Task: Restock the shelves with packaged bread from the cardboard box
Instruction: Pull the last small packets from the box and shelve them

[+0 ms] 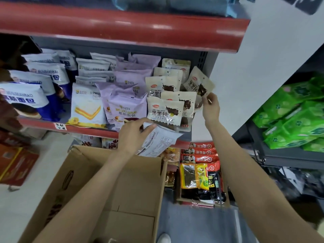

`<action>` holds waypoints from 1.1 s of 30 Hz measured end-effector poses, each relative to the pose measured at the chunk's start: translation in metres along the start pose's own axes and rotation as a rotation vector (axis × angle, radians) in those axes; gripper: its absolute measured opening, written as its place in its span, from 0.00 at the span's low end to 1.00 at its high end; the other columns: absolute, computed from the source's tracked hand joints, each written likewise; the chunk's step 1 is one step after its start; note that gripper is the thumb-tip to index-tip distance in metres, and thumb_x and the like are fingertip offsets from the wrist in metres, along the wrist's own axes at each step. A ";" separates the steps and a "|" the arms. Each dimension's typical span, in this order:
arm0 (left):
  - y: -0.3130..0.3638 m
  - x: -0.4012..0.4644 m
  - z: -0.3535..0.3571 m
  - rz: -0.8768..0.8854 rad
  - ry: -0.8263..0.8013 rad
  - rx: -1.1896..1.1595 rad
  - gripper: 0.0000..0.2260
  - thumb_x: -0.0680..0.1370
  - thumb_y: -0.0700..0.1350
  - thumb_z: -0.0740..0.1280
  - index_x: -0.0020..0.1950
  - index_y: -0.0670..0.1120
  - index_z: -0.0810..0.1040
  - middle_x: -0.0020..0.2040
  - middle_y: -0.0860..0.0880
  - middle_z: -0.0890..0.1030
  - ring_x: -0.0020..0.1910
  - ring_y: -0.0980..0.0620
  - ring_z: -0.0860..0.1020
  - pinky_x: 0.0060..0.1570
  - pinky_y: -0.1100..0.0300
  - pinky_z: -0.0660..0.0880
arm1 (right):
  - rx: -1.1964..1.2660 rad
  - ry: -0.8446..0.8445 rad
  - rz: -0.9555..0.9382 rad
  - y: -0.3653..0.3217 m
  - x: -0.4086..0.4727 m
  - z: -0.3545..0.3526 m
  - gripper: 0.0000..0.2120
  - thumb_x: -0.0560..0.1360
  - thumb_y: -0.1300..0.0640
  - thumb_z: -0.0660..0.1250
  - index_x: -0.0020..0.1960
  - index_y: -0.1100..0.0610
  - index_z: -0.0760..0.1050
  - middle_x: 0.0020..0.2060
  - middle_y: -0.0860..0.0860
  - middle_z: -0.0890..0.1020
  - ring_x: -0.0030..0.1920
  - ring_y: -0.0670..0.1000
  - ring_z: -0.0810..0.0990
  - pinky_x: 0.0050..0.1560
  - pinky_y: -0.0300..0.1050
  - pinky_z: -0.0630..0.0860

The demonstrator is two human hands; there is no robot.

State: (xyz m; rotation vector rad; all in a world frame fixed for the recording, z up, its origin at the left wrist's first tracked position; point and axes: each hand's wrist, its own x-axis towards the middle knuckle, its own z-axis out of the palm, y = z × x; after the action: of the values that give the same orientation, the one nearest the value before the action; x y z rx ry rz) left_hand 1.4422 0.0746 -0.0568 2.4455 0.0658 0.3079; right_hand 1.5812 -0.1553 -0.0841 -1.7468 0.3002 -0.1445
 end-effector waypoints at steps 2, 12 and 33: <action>-0.001 -0.003 -0.001 -0.007 0.007 -0.041 0.11 0.75 0.52 0.68 0.51 0.47 0.82 0.28 0.50 0.75 0.25 0.59 0.68 0.28 0.61 0.64 | 0.063 -0.001 -0.005 0.000 -0.011 -0.010 0.18 0.80 0.56 0.59 0.68 0.58 0.67 0.64 0.52 0.74 0.63 0.49 0.73 0.62 0.40 0.69; 0.001 -0.019 -0.014 -0.034 0.012 -0.127 0.10 0.76 0.51 0.67 0.50 0.47 0.82 0.43 0.52 0.83 0.28 0.61 0.72 0.32 0.68 0.65 | -0.077 0.095 -0.128 -0.004 -0.069 -0.021 0.14 0.80 0.60 0.56 0.65 0.58 0.70 0.61 0.52 0.76 0.62 0.50 0.73 0.61 0.38 0.70; -0.054 -0.062 -0.160 -0.307 0.151 -0.769 0.16 0.78 0.46 0.67 0.64 0.50 0.68 0.46 0.52 0.78 0.43 0.65 0.78 0.45 0.70 0.76 | -0.130 -0.564 -0.202 -0.072 -0.236 0.122 0.30 0.72 0.62 0.71 0.69 0.51 0.62 0.54 0.43 0.75 0.52 0.48 0.77 0.48 0.37 0.75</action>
State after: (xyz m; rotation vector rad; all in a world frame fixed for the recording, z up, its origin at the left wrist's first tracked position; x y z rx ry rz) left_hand 1.3459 0.2070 0.0168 1.6199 0.3222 0.3073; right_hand 1.3961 0.0381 -0.0216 -1.8640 -0.2837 0.2270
